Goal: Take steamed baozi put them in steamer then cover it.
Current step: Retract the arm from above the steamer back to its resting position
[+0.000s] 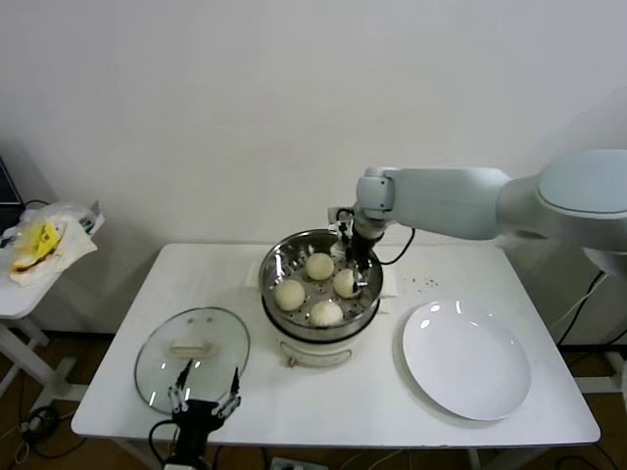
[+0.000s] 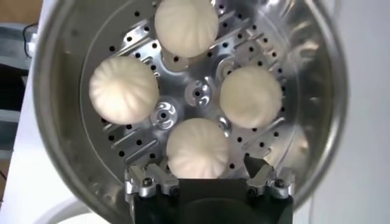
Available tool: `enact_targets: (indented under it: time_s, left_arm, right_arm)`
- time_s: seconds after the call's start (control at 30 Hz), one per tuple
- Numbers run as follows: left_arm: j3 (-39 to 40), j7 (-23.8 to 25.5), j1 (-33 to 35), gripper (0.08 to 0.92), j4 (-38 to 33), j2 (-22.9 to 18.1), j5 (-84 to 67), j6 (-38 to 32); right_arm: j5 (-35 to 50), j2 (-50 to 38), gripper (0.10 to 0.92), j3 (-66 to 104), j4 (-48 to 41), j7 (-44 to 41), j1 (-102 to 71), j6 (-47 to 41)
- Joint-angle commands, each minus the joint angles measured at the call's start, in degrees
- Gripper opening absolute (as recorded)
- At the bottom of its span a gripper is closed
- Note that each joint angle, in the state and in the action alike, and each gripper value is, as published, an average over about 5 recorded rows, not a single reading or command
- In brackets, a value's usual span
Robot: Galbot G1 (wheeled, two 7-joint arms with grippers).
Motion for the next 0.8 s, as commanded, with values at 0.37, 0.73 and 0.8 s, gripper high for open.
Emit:
enact_targets:
  time_s: [0.37, 0.73, 0.8]
  left_arm:
    - [-1.70, -1.01, -1.17, 0.823, 0.16, 0.85, 1.04, 0.09]
    - [-2.06, -1.78, -1.55, 0.823, -0.79, -0.04, 5.02, -0.23]
    - [-2.24, -1.85, -1.63, 0.823, -1.13, -0.09, 5.54, -0.19]
  right_arm:
    - [-0.42, -33.57, 0.823, 18.63, 22.59, 31.54, -3.83, 18.65]
    - [-8.06, -48.00, 0.823, 59.37, 31.56, 46.49, -46.11, 29.29]
    - [-8.70, -48.44, 0.823, 65.47, 32.41, 47.95, -51.74, 29.81]
